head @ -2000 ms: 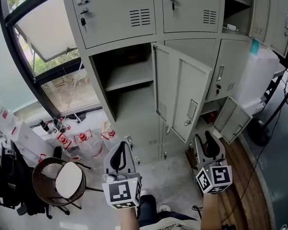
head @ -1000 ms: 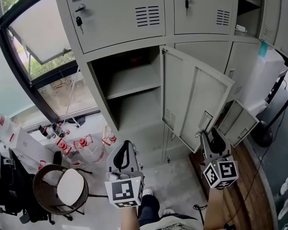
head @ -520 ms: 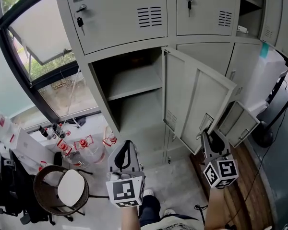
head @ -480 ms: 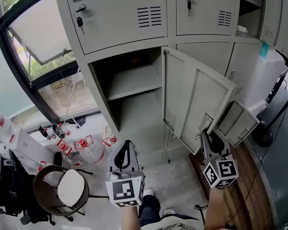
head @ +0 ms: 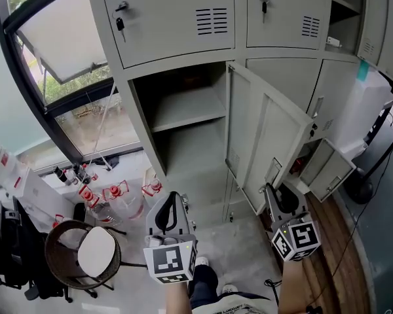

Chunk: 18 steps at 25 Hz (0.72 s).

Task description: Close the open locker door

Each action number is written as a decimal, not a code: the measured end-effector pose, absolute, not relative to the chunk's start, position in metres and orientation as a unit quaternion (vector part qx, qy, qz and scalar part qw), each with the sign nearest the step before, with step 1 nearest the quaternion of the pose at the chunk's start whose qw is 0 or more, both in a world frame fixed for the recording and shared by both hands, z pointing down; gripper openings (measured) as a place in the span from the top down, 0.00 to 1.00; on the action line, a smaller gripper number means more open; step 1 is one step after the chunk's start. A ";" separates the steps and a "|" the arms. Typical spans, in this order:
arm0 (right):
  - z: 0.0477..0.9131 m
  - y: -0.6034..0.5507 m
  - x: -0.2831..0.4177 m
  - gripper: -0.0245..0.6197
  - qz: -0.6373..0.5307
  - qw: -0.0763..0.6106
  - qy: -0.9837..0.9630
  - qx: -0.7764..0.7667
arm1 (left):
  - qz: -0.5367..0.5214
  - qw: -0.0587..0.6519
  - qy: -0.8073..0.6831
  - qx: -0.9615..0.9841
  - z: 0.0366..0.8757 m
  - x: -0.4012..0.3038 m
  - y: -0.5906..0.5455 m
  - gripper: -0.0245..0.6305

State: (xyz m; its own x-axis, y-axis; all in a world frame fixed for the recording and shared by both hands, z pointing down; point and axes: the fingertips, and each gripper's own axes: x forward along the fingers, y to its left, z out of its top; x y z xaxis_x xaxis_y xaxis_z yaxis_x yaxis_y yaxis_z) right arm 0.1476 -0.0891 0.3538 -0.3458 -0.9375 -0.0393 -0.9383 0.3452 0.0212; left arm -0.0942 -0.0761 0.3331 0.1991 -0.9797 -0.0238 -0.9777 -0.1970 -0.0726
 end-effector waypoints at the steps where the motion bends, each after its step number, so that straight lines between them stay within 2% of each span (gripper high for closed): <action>1: 0.354 -0.088 0.145 0.80 0.020 0.010 0.821 -0.570 | -0.014 0.035 0.635 -0.772 0.333 -0.096 -0.074 0.96; 18: 0.353 -0.075 0.085 0.72 0.045 0.004 0.859 -0.510 | -0.009 0.031 0.672 -0.740 0.334 -0.135 -0.049 0.96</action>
